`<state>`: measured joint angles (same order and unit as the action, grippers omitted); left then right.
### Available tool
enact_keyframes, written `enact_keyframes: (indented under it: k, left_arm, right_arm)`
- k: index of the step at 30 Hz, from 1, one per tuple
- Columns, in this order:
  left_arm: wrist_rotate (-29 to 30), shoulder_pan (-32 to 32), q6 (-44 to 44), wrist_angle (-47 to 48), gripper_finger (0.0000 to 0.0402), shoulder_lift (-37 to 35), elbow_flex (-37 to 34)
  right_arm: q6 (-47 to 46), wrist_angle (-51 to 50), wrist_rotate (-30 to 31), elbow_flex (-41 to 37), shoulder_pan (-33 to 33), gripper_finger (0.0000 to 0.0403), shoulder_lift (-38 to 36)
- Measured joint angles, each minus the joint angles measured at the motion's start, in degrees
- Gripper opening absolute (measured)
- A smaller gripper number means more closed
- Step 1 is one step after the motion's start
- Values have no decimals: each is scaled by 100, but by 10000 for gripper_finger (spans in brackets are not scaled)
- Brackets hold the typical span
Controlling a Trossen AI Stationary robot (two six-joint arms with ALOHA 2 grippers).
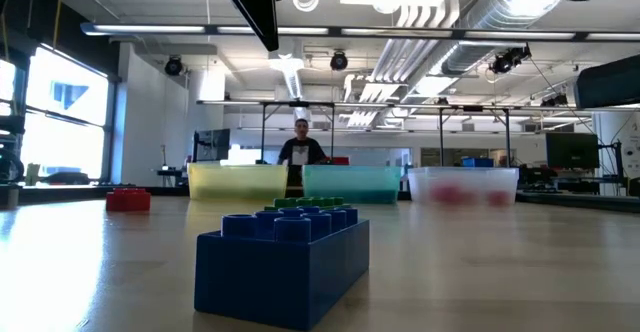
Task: Sort & place blocks by color
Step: Put the green game piece into the yellow bin
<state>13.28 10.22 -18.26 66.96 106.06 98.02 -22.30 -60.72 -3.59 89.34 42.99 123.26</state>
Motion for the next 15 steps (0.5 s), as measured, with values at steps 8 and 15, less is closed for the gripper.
enact_keyframes:
  k: [8,15]
  left_arm:
    - [138,-12,502,10,205,0,0]
    - [484,-159,696,320,205,-22,-1]
  right_arm:
    - [-1153,-27,-98,-2,-167,112,-20]
    - [-1782,-180,681,-29,-211,112,-293]
